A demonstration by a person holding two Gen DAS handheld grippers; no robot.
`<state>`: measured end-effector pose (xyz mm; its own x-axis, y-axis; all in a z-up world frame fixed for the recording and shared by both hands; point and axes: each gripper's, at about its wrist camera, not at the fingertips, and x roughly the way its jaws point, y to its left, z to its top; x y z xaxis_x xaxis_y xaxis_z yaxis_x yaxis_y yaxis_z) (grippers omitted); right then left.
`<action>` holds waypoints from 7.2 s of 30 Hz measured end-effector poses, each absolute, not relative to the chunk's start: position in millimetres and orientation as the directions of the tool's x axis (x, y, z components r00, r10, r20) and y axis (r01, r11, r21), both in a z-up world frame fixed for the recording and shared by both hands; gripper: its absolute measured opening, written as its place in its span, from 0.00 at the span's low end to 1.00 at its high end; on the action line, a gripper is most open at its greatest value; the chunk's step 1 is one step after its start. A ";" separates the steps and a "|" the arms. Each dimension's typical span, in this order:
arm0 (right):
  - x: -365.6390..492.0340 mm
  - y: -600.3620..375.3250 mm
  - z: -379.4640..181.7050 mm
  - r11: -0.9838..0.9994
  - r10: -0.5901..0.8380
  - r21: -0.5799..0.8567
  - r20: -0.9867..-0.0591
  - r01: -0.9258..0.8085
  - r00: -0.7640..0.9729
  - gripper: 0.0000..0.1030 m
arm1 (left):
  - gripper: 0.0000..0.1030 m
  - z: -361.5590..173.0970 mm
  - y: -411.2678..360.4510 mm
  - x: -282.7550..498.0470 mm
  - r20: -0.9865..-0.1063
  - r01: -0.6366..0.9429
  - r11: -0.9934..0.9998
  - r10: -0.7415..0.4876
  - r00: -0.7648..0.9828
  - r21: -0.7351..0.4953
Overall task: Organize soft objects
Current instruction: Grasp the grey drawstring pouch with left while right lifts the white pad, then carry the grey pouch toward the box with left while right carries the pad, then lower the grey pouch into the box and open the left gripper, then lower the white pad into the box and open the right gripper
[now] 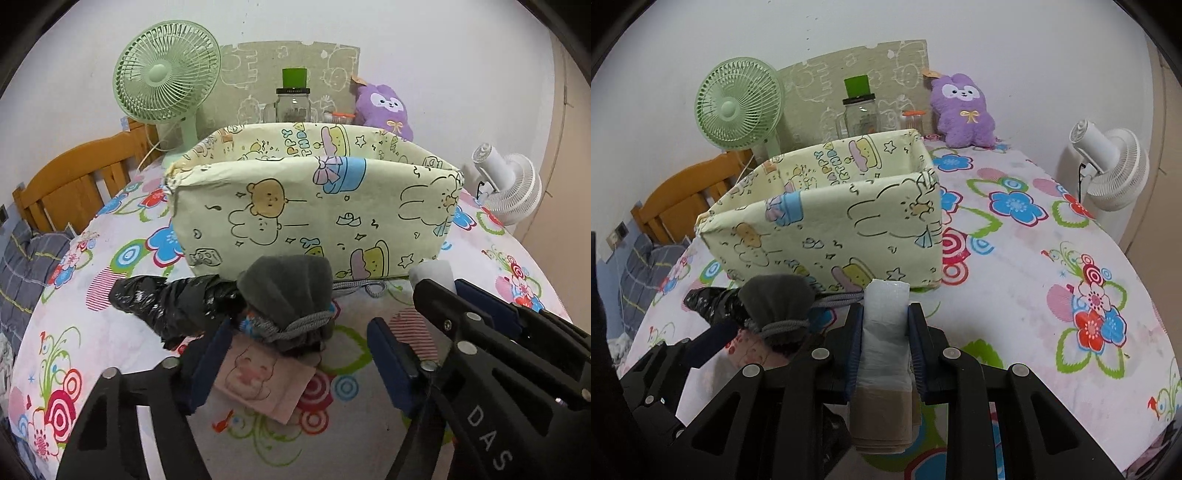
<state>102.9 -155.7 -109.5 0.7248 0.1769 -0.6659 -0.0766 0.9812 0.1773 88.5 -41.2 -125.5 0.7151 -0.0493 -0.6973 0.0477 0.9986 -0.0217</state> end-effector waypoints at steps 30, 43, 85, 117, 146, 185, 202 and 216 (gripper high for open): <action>106.7 -167.1 -110.8 0.979 0.169 0.198 -0.669 -0.045 0.724 0.26 | 0.39 -122.8 -51.1 91.6 -0.695 0.035 0.999 -0.020 0.718 0.008; 81.7 -168.3 -94.1 0.982 0.142 0.188 -0.637 -0.027 0.758 0.26 | 0.38 -105.5 -49.2 65.0 -0.667 0.044 0.999 -0.038 0.744 -0.008; 43.6 -162.3 -2.5 0.982 0.150 0.179 -0.497 -0.069 0.855 0.26 | 0.38 -16.2 -38.6 29.2 -0.522 0.041 0.999 -0.035 0.852 -0.001; 102.9 -157.7 21.4 0.985 0.136 0.157 -0.483 -0.068 0.865 0.26 | 0.38 5.1 -35.4 86.7 -0.504 0.057 0.998 -0.054 0.862 -0.010; 178.7 -155.2 8.2 0.987 0.121 0.151 -0.508 -0.050 0.853 0.26 | 0.38 -11.2 -33.3 165.7 -0.545 0.045 0.999 -0.054 0.836 -0.031; 232.5 -114.2 -38.8 0.982 0.180 0.149 -0.580 -0.113 0.795 0.26 | 0.83 -50.2 -3.1 193.8 -0.648 0.015 1.000 -0.017 0.761 -0.009; 237.8 -125.8 -51.0 0.982 0.171 0.171 -0.615 -0.082 0.769 0.45 | 0.86 -57.3 -15.1 197.9 -0.658 0.018 1.000 -0.010 0.753 0.005; 218.7 -150.5 -40.7 0.979 0.162 0.199 -0.603 -0.049 0.781 0.79 | 0.88 -50.7 -33.5 185.9 -0.646 0.055 0.998 -0.051 0.762 -0.013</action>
<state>218.7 -150.5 -40.7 0.7814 0.1622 -0.6025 -0.0494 0.9787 0.1993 185.9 -33.5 -50.7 0.7616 -0.0506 -0.6460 0.0550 0.9984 -0.0134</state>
